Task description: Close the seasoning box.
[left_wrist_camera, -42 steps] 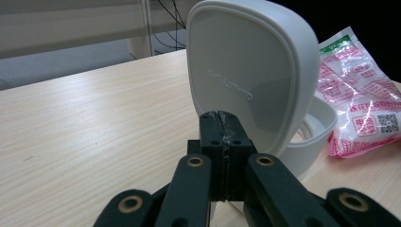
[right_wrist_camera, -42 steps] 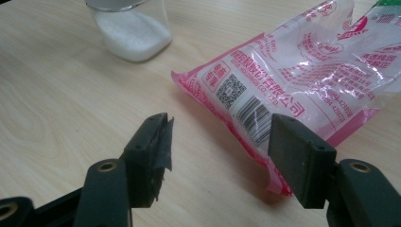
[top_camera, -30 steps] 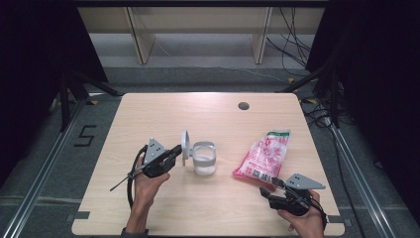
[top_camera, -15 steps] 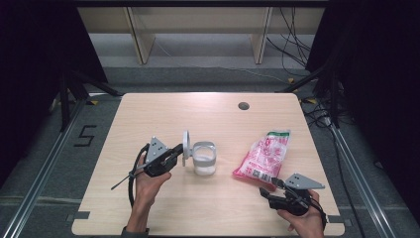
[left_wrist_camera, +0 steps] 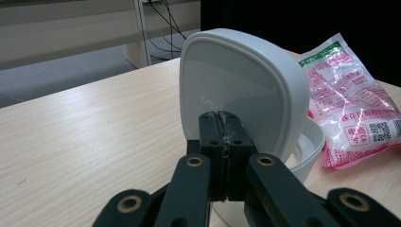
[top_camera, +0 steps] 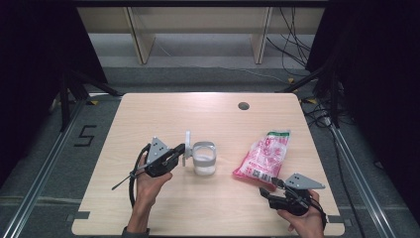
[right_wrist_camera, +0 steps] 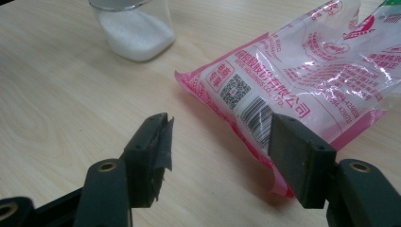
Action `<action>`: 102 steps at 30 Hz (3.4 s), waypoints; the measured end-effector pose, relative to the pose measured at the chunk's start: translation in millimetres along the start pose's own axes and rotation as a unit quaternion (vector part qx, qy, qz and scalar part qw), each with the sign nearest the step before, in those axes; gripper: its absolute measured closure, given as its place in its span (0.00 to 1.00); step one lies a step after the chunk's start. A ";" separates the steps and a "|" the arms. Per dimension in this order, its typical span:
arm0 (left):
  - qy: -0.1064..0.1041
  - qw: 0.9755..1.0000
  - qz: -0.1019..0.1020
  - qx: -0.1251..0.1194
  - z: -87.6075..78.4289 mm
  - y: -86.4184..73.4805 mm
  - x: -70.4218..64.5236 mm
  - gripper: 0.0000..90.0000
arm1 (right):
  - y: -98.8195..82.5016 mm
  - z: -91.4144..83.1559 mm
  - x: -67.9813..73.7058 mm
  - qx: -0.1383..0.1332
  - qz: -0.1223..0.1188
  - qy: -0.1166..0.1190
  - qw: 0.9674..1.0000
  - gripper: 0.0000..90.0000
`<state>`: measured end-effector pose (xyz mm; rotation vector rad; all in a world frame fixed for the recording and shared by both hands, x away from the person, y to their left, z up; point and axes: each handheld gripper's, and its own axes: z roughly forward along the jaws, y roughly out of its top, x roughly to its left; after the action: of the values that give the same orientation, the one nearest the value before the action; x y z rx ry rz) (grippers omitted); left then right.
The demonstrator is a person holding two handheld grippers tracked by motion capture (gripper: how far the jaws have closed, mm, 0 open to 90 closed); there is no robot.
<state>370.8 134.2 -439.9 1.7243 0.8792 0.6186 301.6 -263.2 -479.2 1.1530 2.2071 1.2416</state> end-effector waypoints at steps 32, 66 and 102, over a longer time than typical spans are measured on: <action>-0.007 1.000 0.009 0.001 3.6 2.2 -8.8 0.98 | -0.5 1.8 1.3 0.002 0.001 0.007 1.000 0.44; -0.074 0.997 -0.023 -0.010 -25.9 -12.9 -49.6 0.42 | -1.0 1.8 3.7 0.010 0.013 0.014 1.000 0.44; -0.075 0.997 -0.021 0.014 -25.4 -57.9 -88.9 0.34 | -7.5 1.9 12.5 0.013 -0.007 0.047 0.999 0.39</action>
<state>283.6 87.3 -485.8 1.7491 0.8203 0.4446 291.7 -254.4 -485.5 1.1067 2.3017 1.2907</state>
